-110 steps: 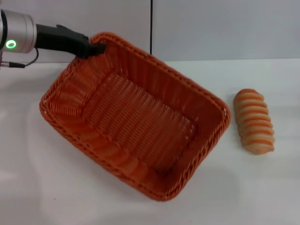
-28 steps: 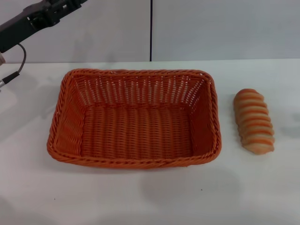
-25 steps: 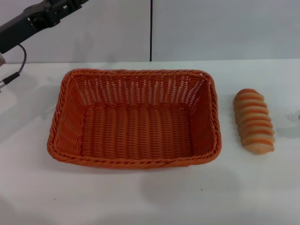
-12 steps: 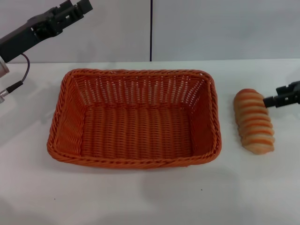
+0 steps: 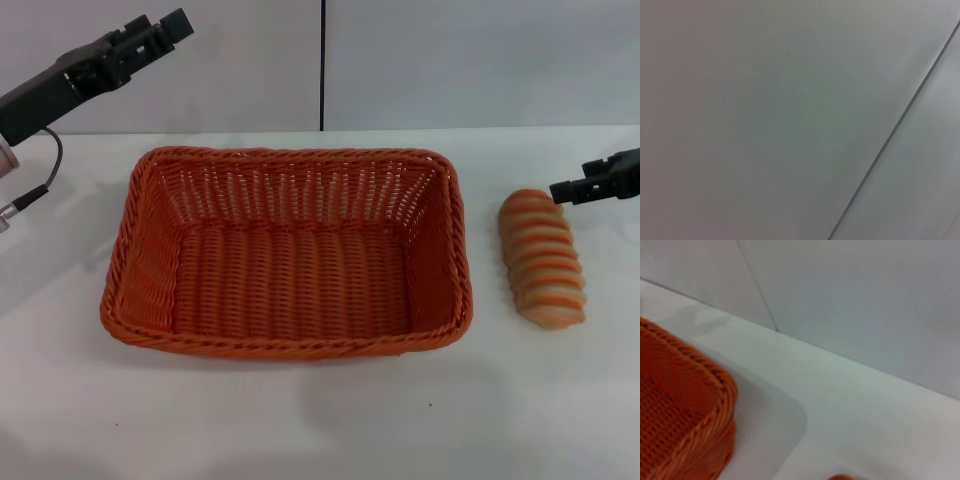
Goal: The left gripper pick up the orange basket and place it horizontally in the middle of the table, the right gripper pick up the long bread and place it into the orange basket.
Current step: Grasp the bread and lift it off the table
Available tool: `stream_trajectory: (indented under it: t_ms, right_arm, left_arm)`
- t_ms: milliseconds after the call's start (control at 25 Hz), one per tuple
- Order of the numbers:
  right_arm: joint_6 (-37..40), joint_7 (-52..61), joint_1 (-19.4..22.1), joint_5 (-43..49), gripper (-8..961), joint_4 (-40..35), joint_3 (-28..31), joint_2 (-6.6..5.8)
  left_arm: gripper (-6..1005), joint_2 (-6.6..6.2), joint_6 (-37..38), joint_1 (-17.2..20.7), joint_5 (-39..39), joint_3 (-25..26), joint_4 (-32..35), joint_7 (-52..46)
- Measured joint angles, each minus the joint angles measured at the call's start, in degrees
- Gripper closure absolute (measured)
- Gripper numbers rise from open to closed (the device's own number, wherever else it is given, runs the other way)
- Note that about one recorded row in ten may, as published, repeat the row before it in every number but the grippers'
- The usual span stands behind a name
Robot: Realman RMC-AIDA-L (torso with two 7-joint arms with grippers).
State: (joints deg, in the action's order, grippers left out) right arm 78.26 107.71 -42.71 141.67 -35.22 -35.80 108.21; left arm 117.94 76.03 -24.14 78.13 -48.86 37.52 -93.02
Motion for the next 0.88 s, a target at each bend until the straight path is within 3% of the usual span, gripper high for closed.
stream_trajectory:
  t_ms: [480, 880]
  right_arm:
    - [-3.9, -1.7, -1.1, 0.0, 198, 0.9, -1.2, 2.39]
    - [-6.0, -1.8, -1.7, 0.4, 203, 3.1, -3.9, 2.58]
  left_arm:
    - [155, -0.16, 0.1, 0.0, 0.2, 0.0, -0.3, -0.5]
    - [155, -0.26, 0.1, -0.5, 0.3, -0.3, -0.3, -0.6]
